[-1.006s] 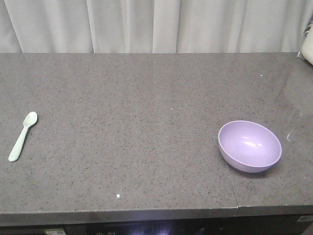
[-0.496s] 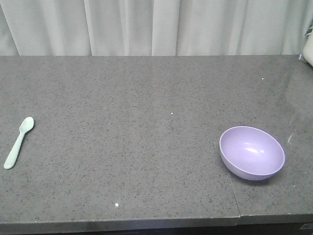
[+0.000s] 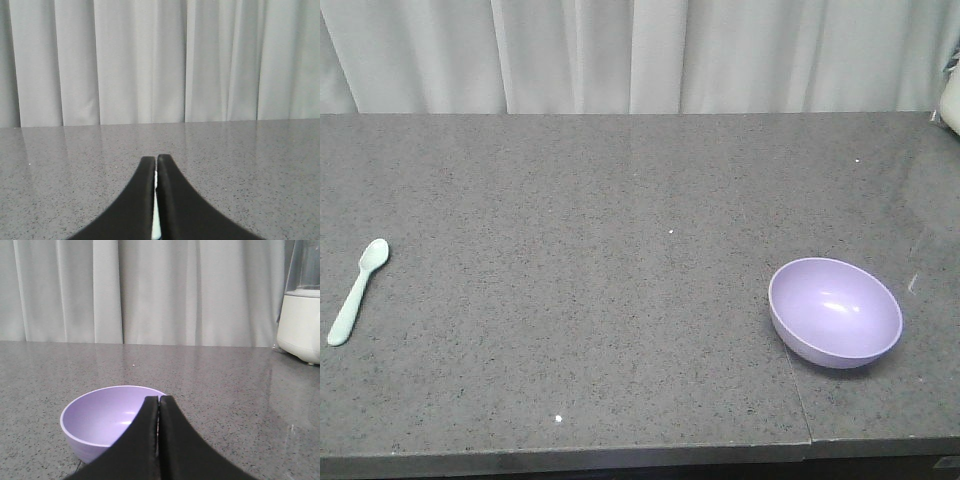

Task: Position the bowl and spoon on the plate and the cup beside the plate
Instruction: 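Position the left gripper above the pale green spoon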

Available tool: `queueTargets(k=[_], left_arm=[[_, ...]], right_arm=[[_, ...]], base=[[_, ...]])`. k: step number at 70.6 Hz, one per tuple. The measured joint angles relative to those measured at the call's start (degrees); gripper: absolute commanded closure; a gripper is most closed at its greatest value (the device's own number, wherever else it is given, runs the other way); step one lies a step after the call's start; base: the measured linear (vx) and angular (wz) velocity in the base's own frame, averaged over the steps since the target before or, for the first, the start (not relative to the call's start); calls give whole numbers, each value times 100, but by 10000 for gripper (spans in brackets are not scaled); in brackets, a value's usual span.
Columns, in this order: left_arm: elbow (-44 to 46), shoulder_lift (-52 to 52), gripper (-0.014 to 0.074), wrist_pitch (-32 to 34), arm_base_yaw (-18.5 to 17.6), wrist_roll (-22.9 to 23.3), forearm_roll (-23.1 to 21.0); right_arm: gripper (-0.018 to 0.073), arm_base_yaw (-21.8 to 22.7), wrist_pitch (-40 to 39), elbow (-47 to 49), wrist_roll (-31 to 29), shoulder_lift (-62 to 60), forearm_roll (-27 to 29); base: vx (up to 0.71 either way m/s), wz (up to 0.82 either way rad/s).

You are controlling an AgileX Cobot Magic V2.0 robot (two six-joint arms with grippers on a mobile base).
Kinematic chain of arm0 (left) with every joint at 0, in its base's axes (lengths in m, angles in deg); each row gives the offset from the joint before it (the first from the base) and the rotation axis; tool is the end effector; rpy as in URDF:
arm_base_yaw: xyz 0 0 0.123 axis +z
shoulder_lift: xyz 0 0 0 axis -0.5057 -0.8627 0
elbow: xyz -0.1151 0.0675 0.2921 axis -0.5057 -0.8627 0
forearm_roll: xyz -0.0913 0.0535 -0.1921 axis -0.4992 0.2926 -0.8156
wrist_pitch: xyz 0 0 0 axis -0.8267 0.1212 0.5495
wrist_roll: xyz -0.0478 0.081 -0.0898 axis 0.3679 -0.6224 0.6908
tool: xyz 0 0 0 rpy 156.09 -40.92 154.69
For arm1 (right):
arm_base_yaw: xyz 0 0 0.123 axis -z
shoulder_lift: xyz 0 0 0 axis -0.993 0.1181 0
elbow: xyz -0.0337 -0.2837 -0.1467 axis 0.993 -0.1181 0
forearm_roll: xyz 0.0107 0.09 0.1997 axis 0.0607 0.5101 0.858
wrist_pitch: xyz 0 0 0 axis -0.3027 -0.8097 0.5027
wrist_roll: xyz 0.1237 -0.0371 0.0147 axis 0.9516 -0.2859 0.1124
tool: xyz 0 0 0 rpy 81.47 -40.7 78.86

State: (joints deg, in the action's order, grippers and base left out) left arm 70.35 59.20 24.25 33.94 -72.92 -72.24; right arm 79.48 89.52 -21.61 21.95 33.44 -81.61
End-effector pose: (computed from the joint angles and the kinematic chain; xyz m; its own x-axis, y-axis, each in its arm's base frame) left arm 0.0254 0.0016 0.2139 0.1196 -0.0296 -0.9924 -0.0580 0.9976 -0.0367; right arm 0.0260 0.0016 0.2072 0.0704 0.0032 -0.9975 -0.0652 0.9979 -0.0014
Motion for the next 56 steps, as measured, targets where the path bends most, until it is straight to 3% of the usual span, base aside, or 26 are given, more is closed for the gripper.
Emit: queueTargets(k=[41, 56], left_arm=[[28, 0, 603, -39, 0, 0, 0], [1149, -265, 603, -673, 0, 0, 0]], right_arm=[[570, 0, -72, 0, 0, 0, 0], [570, 0, 628, 612, 23, 77, 0]], base=[[0, 0], [0, 0]])
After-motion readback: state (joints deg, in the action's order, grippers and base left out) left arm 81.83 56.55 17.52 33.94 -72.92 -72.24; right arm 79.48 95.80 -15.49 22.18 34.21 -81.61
